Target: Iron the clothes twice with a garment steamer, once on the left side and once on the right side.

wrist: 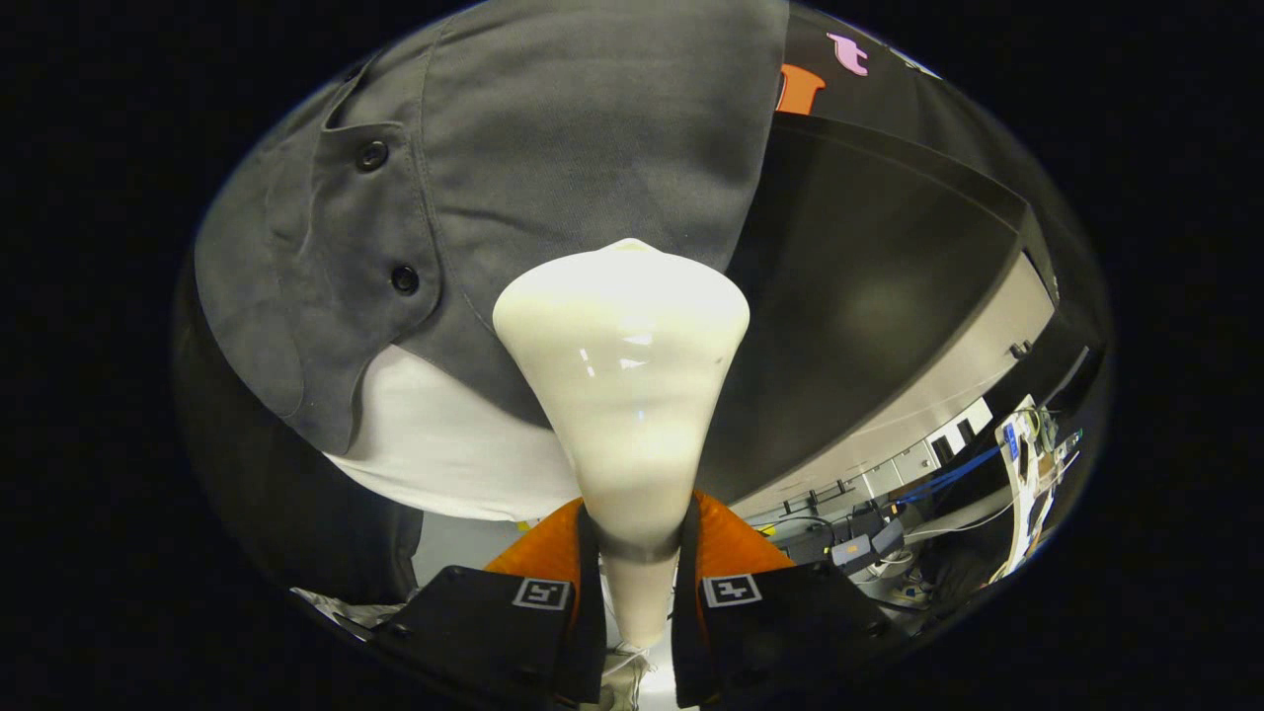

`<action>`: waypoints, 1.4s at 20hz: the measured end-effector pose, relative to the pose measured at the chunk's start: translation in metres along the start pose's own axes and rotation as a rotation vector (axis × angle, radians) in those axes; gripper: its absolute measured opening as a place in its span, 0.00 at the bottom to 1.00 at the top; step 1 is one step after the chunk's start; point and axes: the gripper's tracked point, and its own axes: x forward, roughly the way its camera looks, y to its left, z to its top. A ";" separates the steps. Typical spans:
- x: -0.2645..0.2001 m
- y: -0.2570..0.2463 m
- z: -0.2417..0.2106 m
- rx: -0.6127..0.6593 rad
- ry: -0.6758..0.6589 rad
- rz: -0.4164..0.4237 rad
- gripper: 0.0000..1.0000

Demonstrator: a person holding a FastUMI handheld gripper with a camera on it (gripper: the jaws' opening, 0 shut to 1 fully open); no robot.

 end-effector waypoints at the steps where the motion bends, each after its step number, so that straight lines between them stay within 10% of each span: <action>1: -0.008 -0.003 0.001 0.006 -0.003 -0.011 0.35; 28: -0.276 0.098 0.186 0.104 -0.397 -0.049 0.35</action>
